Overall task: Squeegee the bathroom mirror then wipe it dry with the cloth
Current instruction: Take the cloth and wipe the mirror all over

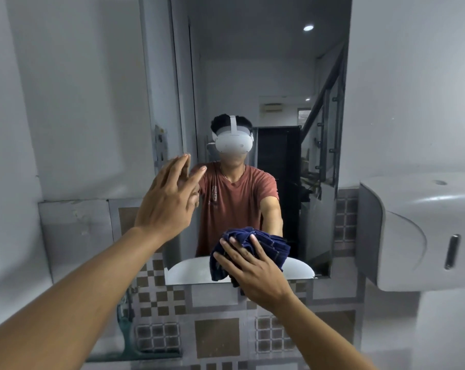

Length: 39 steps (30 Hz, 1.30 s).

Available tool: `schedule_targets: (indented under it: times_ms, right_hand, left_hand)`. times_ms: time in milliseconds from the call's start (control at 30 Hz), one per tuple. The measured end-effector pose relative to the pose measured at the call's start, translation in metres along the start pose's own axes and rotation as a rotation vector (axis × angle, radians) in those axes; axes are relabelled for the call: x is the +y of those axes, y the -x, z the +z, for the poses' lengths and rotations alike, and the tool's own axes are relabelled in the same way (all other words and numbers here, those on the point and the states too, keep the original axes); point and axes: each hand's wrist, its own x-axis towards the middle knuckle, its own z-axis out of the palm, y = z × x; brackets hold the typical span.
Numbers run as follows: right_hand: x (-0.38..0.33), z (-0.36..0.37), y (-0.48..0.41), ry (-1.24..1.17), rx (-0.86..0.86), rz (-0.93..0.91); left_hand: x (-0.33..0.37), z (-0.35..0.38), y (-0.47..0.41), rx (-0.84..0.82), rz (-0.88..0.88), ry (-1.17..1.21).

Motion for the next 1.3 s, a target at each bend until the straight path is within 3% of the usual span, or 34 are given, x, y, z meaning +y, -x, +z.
schedule_targets:
  times_ms: [233, 433, 567, 700, 933, 1300]
  right_hand:
    - [0.040, -0.003, 0.038, -0.099, 0.062, 0.457]
    - [0.037, 0.013, 0.071, -0.361, 0.167, 0.846]
    - [0.024, 0.031, 0.090, -0.377, 0.161, 0.914]
    - [0.014, 0.039, 0.102, -0.308, 0.084, 0.810]
    - [0.017, 0.046, 0.104, 0.011, 0.010, 0.271]
    - [0.005, 0.031, 0.021, 0.079, 0.066, -0.221]
  left_hand:
    - [0.009, 0.010, 0.010, -0.025, -0.007, 0.028]
    - [0.009, 0.009, 0.010, -0.030, -0.012, 0.029]
    - [0.009, 0.009, 0.010, -0.032, -0.015, 0.025]
    - [0.009, 0.009, 0.010, -0.025, -0.023, 0.007]
    - [-0.002, -0.002, 0.000, 0.000, 0.029, -0.067]
    - [-0.018, -0.001, -0.006, 0.004, 0.017, -0.065]
